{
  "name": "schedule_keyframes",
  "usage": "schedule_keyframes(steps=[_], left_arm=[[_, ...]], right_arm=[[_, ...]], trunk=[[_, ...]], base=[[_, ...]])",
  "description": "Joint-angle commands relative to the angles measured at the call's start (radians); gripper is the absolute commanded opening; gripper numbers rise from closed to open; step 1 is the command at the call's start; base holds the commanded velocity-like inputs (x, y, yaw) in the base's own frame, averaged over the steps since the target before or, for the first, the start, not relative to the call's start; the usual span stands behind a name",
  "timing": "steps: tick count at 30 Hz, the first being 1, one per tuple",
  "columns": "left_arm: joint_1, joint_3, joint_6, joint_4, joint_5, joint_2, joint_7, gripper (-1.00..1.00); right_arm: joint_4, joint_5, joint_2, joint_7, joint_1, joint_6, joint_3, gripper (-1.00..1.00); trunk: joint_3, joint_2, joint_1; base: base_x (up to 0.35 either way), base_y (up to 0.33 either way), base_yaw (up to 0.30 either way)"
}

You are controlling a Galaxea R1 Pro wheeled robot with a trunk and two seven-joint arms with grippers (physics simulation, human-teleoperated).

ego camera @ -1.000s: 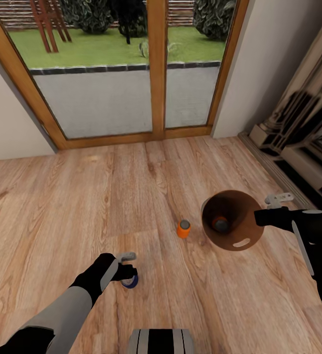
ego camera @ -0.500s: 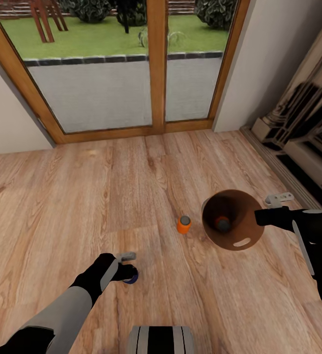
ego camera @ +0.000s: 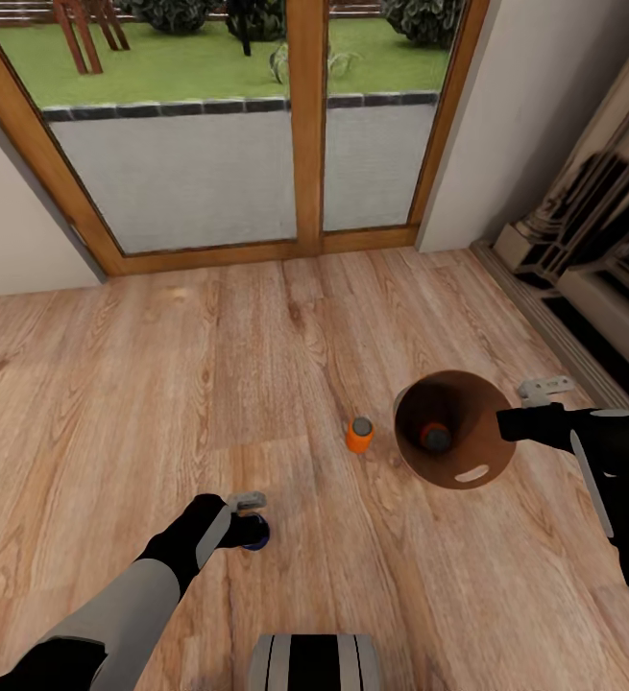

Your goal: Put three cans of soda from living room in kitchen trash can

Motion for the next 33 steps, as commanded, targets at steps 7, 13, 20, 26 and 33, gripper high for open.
schedule_keyframes(steps=[7, 13, 20, 26, 33], left_arm=[[0.000, 0.000, 0.001, 0.000, 0.000, 0.000, -0.001, 1.00], [0.000, 0.000, 0.000, 0.000, 0.000, 0.000, 0.001, 1.00], [0.000, 0.000, 0.000, -0.001, 0.000, 0.000, 0.000, 1.00], [0.000, 0.000, 0.000, -0.001, 0.000, 0.000, 0.001, 1.00], [0.000, 0.000, 0.000, -0.002, 0.000, 0.000, -0.001, 1.00]], right_arm=[[0.000, -0.016, 0.000, 0.003, 0.001, 0.002, 0.017, -1.00], [0.001, -0.015, 0.000, 0.003, 0.001, 0.002, 0.023, -1.00], [0.001, -0.015, 0.000, 0.003, 0.001, 0.002, 0.025, -1.00], [0.001, -0.015, 0.000, 0.003, 0.001, 0.002, 0.025, -1.00], [0.001, -0.015, 0.000, 0.003, 0.002, 0.002, 0.025, -1.00]], trunk=[[0.000, 0.000, 0.000], [0.000, 0.000, 0.000], [-0.008, -0.001, 0.001], [-0.008, -0.001, 0.001], [-0.008, -0.001, 0.001]], base=[[0.108, 0.000, 0.000], [0.047, 0.000, 0.000], [0.007, 0.000, 0.000], [0.000, 0.000, 0.000], [0.000, 0.000, 0.000]])
